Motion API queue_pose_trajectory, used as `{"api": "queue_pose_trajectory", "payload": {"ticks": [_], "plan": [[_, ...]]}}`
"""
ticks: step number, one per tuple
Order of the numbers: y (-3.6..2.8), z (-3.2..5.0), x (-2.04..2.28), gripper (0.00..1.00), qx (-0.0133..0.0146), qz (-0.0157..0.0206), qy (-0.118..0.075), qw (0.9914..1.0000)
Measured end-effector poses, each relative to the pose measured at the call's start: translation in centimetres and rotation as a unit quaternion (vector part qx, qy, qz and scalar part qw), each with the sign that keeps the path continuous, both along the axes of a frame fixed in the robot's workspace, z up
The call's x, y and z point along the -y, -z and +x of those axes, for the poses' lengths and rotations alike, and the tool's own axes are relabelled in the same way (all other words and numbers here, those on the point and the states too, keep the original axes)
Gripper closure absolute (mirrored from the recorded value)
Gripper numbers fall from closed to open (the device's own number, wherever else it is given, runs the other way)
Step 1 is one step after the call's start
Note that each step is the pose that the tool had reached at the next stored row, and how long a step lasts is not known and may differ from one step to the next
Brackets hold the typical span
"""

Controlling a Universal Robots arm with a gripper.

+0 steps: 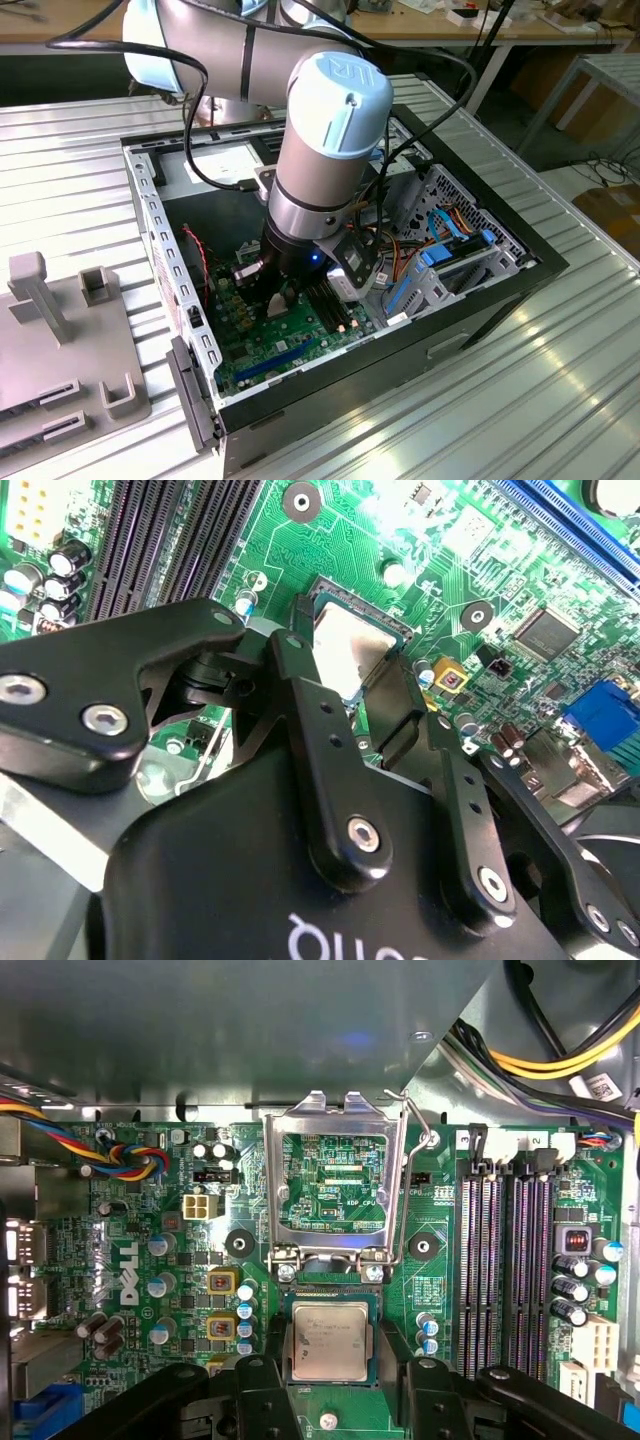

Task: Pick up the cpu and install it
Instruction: 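Place the cpu into insertion slot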

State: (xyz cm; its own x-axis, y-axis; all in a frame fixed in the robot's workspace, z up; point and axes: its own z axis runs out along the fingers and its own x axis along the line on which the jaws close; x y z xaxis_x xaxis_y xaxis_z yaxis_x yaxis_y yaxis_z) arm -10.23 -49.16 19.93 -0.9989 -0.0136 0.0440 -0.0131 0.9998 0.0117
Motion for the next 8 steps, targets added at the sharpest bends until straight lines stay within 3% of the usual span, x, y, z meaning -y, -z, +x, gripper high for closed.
{"api": "queue_pose_trajectory", "payload": {"ticks": [8], "plan": [[0.04, 0.0, 0.0, 0.47, 0.0, 0.0, 0.0, 1.0]]}}
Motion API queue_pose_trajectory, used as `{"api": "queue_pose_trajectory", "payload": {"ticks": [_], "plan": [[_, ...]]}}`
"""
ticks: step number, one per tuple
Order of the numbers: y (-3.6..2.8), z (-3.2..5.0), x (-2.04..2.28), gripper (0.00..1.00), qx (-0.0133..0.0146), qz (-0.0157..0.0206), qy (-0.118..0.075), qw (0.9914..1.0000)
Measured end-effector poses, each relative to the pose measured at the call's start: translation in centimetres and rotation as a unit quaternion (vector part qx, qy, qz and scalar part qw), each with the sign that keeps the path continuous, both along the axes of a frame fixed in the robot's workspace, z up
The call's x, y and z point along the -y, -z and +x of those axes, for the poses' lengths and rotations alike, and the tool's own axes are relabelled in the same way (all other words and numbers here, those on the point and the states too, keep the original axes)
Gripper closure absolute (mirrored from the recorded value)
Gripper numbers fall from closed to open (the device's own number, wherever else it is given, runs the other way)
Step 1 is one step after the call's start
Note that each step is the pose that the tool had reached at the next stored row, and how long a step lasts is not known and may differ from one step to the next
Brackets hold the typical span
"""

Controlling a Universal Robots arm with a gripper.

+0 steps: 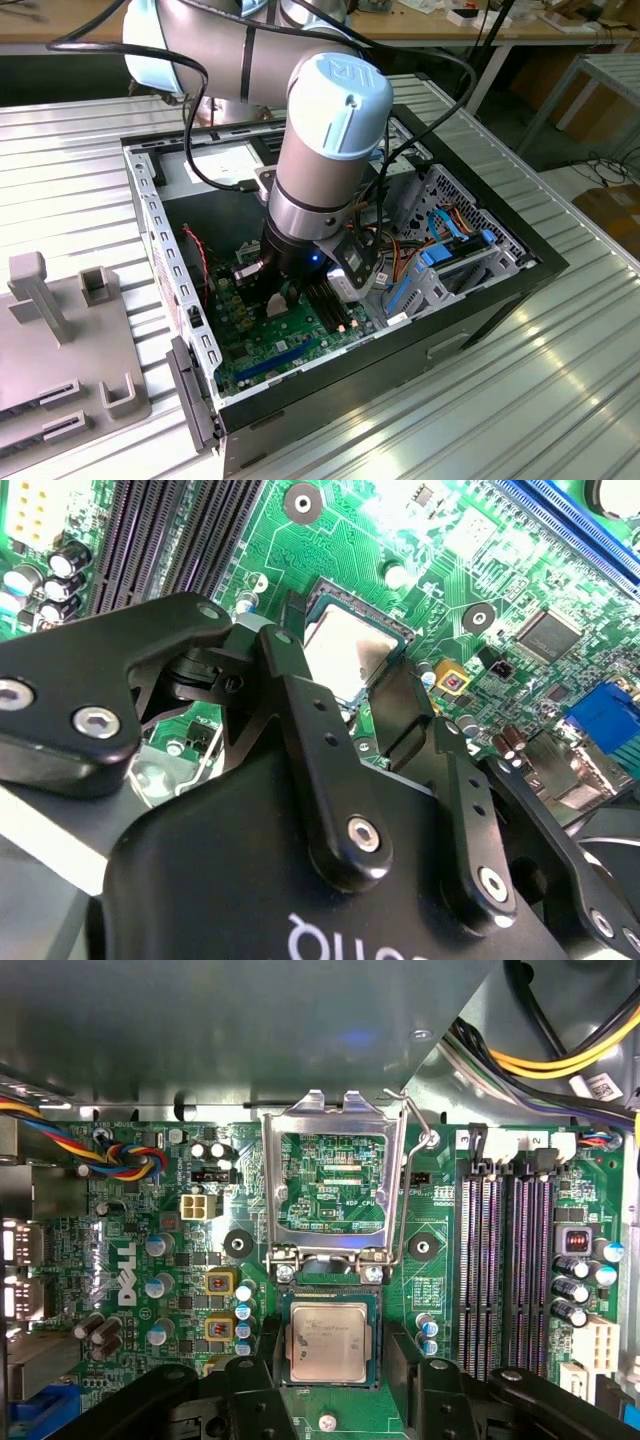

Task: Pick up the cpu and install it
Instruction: 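Place the cpu into insertion slot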

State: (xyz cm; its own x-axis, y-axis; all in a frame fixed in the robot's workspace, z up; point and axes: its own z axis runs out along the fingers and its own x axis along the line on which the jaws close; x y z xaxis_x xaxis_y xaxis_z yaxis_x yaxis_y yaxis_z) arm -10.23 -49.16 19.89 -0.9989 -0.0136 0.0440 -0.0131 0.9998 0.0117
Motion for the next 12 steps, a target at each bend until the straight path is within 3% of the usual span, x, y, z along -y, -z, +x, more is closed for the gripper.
{"api": "queue_pose_trajectory", "payload": {"ticks": [9, 12], "plan": [[-0.22, 0.0, -0.01, 0.47, 0.0, 0.0001, 0.0, 1.0], [-1.06, 0.0, -0.02, 0.47, 0.0, 0.0, 0.0, 1.0]]}}
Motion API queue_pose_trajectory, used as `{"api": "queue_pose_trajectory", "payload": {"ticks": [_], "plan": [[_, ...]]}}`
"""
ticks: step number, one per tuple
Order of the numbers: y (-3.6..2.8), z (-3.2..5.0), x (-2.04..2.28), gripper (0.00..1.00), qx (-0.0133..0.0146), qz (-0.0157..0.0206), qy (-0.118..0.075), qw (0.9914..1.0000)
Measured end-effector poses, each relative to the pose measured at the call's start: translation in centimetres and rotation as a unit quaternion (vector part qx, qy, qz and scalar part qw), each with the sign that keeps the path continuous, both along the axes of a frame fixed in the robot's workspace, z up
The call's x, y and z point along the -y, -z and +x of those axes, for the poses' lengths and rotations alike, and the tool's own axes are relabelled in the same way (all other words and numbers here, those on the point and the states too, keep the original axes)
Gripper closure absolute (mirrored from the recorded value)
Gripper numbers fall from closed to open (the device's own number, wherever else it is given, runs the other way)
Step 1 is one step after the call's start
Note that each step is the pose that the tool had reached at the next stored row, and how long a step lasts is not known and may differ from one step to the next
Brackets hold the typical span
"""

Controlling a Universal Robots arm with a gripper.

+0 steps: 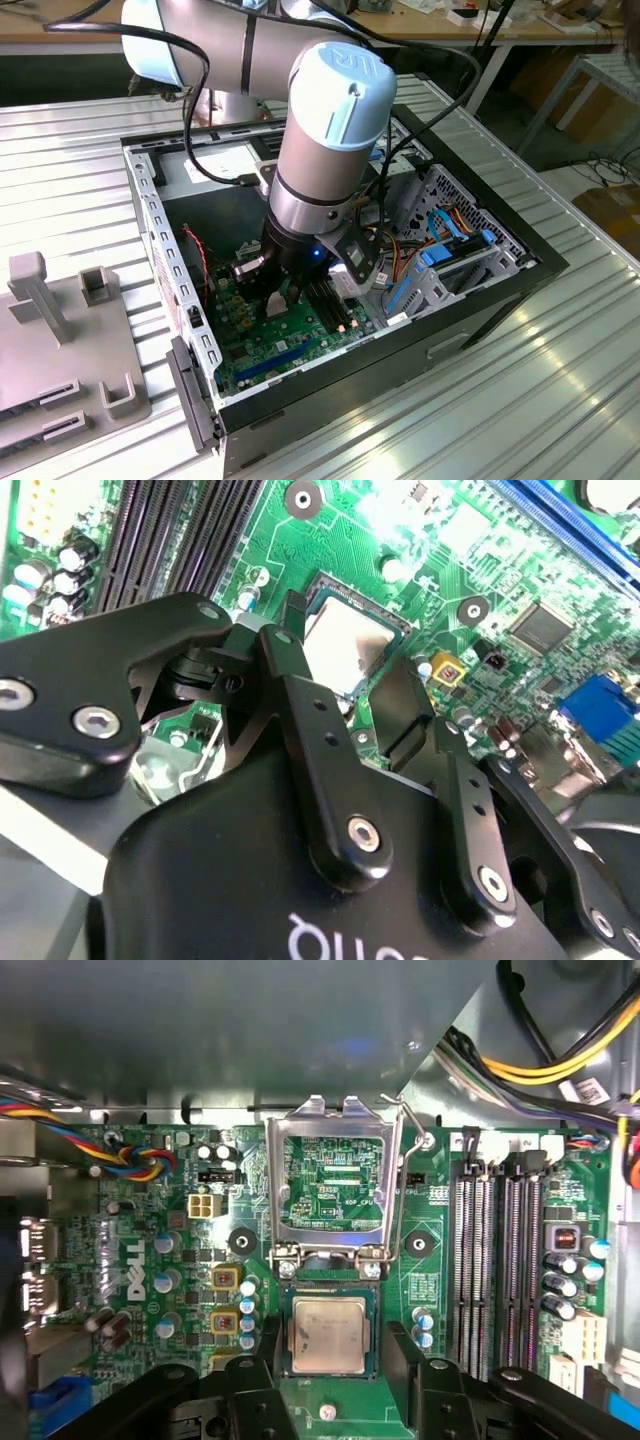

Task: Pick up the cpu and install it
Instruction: 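Place the cpu into insertion slot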

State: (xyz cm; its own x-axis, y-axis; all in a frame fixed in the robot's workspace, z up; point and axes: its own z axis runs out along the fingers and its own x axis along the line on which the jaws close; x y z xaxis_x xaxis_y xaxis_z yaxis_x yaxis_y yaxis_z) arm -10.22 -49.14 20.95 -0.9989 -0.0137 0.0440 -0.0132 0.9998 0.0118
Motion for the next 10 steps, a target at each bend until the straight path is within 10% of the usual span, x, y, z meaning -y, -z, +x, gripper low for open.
{"api": "queue_pose_trajectory", "payload": {"ticks": [5, 10], "plan": [[-1.17, 0.0, -0.01, 0.47, 0.0003, 0.0, 0.0, 1.0], [-1.17, -0.01, -0.01, 0.85, 0.0008, 0.0001, 0.0, 1.0]]}}
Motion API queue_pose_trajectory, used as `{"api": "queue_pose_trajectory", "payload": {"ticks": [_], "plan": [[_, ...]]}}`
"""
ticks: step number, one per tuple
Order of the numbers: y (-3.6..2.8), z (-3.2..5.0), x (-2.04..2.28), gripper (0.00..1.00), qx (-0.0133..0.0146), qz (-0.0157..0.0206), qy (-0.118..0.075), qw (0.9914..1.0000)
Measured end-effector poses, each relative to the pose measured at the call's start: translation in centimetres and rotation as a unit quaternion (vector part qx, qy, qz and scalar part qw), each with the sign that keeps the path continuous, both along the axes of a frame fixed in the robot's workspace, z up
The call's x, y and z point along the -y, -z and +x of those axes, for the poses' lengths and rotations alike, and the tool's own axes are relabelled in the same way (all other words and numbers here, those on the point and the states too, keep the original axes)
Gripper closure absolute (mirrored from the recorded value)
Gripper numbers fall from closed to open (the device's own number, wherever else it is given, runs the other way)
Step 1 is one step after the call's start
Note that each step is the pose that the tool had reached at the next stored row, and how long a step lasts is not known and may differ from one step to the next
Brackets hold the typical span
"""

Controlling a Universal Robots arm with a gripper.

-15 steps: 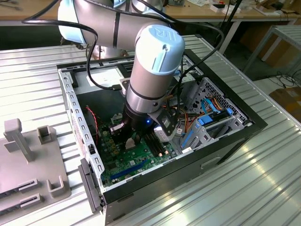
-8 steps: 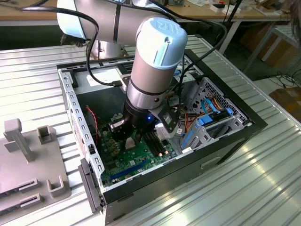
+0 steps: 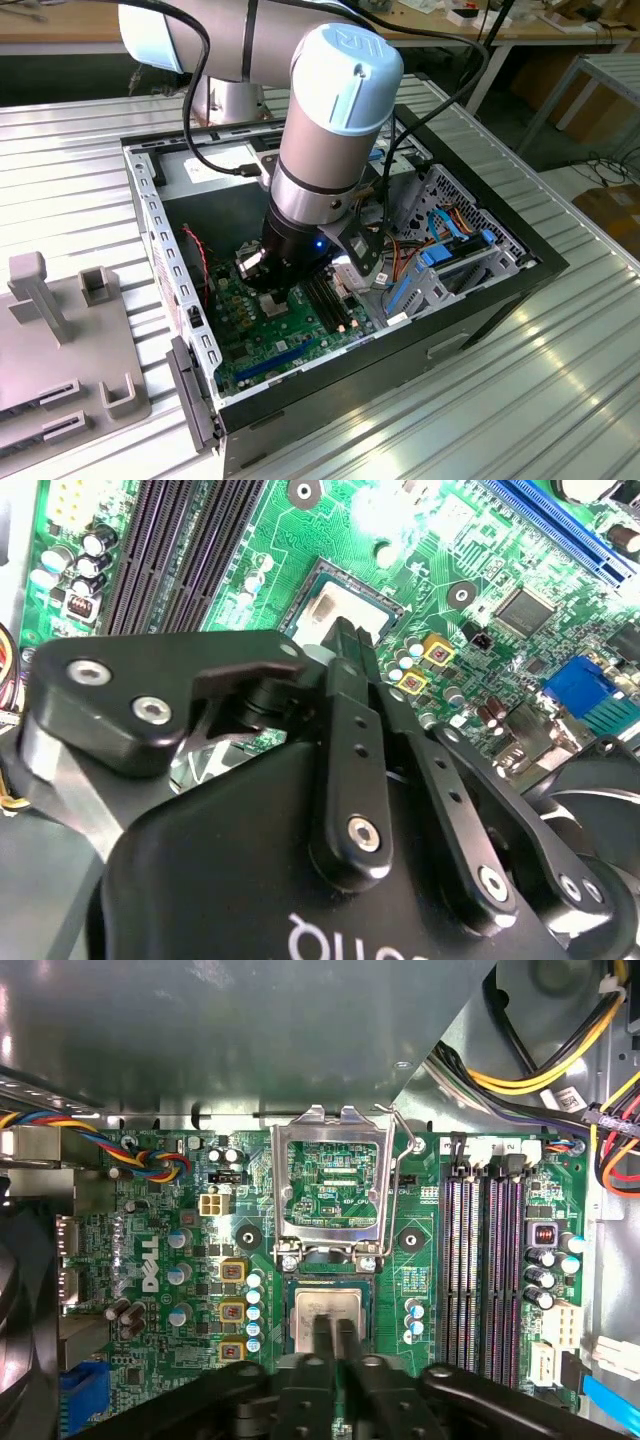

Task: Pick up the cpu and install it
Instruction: 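Place the cpu into insertion slot, then close the cpu cover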

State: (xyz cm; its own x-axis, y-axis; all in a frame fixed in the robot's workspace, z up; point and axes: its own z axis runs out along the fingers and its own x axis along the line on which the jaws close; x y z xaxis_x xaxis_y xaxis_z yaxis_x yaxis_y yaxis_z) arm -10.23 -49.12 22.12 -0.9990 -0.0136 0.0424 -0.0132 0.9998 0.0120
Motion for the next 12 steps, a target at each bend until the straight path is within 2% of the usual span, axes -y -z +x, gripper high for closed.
{"api": "queue_pose_trajectory", "payload": {"ticks": [1, 12], "plan": [[0.0, 0.0, 0.0, 0.89, 0.0, 0.0, 0.0, 1.0], [0.0, 0.0, 0.0, 0.89, 0.0009, 0.0001, 0.0, 1.0]]}}
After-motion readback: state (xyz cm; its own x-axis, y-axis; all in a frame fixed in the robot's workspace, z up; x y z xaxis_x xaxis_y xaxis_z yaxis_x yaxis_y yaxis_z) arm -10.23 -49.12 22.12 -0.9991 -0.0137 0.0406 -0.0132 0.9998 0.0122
